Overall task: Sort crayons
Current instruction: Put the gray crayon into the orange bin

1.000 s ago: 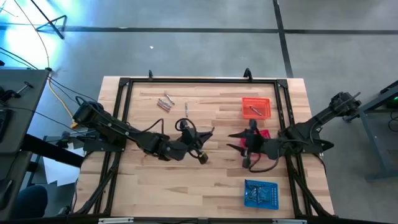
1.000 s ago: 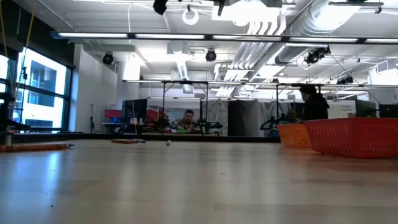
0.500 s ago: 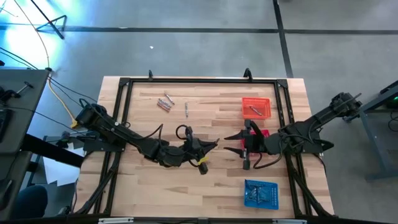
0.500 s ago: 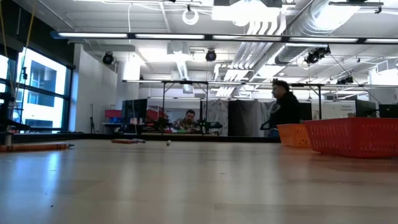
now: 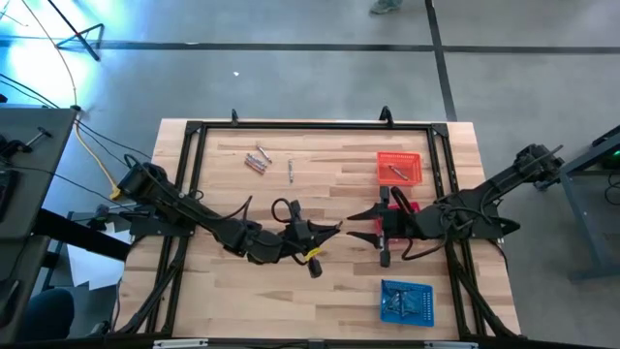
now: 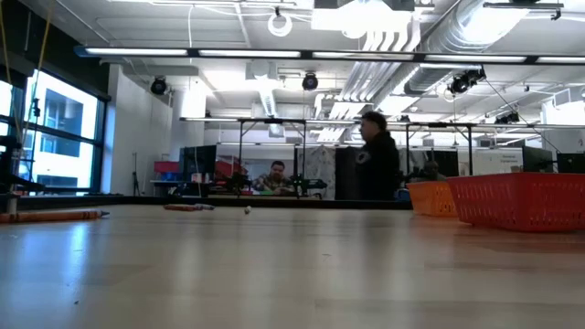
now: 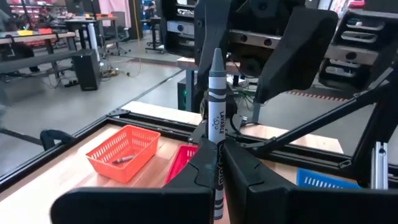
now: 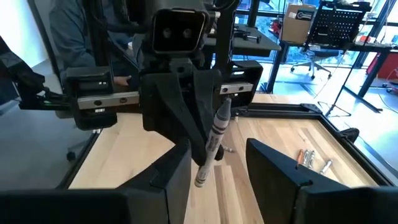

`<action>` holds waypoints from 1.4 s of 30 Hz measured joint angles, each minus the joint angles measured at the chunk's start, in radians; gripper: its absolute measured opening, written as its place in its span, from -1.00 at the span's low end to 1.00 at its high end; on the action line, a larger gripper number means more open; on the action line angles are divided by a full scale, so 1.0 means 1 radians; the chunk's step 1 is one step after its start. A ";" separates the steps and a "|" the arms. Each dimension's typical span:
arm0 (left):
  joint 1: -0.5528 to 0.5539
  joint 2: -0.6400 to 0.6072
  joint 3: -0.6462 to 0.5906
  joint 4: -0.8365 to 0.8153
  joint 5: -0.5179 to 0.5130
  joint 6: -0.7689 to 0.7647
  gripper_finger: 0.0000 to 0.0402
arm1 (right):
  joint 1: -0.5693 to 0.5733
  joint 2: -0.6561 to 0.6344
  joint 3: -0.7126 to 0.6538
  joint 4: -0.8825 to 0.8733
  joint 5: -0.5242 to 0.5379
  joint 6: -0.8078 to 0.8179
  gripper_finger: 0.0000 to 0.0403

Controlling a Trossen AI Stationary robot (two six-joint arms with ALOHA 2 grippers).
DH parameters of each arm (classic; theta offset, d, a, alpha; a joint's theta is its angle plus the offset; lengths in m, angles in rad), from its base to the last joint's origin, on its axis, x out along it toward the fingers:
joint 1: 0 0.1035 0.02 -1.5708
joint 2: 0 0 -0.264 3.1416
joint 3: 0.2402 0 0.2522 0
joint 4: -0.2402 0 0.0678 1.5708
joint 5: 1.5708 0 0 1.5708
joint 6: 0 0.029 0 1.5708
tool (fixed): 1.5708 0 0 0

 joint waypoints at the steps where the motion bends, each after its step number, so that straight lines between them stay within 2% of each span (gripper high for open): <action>1: -0.002 0.000 0.000 0.006 0.000 0.007 -1.00 | 0.000 0.000 0.000 0.001 0.000 0.000 -0.27; 6: -0.017 0.000 0.000 0.047 0.000 0.049 -1.00 | -0.013 0.000 0.000 0.001 -0.003 0.000 -0.27; 12: -0.025 0.000 0.000 0.056 0.000 0.073 -1.00 | -0.041 0.000 0.000 0.038 -0.081 0.000 -0.27; 23: -0.025 0.000 0.000 0.057 0.000 0.100 -1.00 | -0.078 0.028 0.000 0.104 -0.136 -0.008 -0.27; 29: -0.025 0.000 0.000 0.057 0.000 0.103 -1.00 | -0.112 0.069 0.000 0.166 -0.233 -0.011 -0.27; 33: -0.025 0.000 0.000 0.057 0.000 0.103 -1.00 | -0.125 0.091 0.000 0.203 -0.260 -0.018 -0.28; 37: -0.025 0.000 0.000 0.057 0.000 0.109 -1.00 | -0.124 0.101 0.000 0.219 -0.261 -0.019 -0.42; 42: -0.025 0.000 0.000 0.056 -0.003 0.110 -1.00 | -0.124 0.103 0.000 0.219 -0.263 -0.023 -0.85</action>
